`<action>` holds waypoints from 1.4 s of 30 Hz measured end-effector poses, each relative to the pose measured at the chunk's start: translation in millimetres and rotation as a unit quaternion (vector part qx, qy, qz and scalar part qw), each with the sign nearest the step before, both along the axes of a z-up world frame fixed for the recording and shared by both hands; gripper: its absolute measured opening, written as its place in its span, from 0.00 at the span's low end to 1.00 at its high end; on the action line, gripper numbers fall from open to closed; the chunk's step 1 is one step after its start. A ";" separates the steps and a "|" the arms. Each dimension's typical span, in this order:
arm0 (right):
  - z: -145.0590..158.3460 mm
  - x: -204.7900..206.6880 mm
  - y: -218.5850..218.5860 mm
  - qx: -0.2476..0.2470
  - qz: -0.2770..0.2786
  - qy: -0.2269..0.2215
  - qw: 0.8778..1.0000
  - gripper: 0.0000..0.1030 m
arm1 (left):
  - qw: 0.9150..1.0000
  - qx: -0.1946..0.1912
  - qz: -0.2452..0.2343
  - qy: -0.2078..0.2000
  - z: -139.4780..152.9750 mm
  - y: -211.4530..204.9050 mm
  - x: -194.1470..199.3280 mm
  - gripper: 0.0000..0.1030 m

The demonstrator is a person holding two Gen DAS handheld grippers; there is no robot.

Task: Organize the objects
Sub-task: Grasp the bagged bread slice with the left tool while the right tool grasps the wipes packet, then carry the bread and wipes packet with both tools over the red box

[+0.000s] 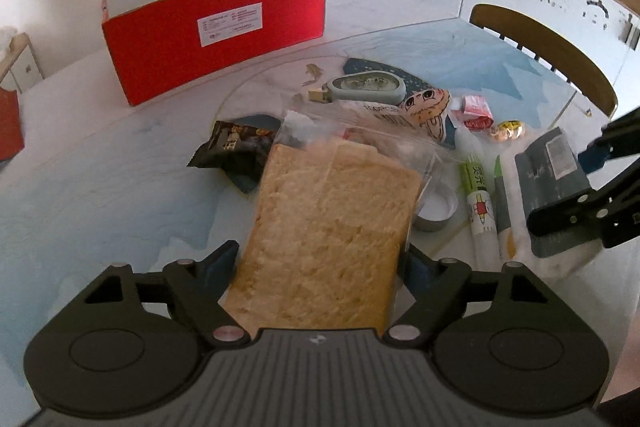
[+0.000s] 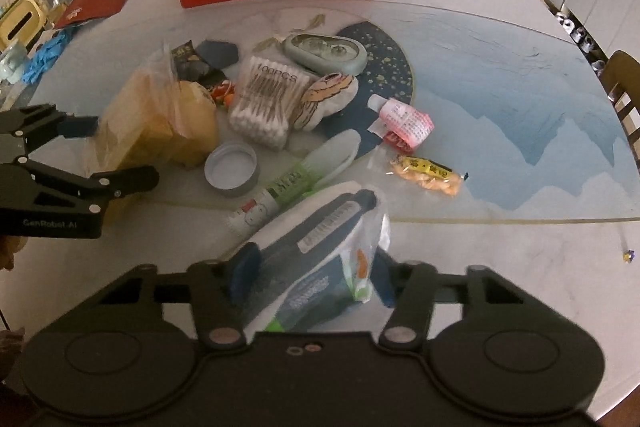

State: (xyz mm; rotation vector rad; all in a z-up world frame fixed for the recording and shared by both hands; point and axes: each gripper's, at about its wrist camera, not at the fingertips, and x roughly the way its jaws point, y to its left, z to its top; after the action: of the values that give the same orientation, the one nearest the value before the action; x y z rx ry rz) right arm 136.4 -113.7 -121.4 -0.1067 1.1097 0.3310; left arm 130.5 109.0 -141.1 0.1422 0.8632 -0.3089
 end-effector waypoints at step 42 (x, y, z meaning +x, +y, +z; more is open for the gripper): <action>149.4 137.5 8.4 0.041 0.028 -0.169 0.984 0.12 | 0.996 -0.058 0.051 -0.053 144.7 43.7 115.2 0.77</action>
State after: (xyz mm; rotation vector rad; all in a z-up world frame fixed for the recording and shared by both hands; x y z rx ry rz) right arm 273.9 -105.4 28.0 -0.1165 0.7569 0.3922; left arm 245.8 152.7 3.6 0.0070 0.7421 -0.2530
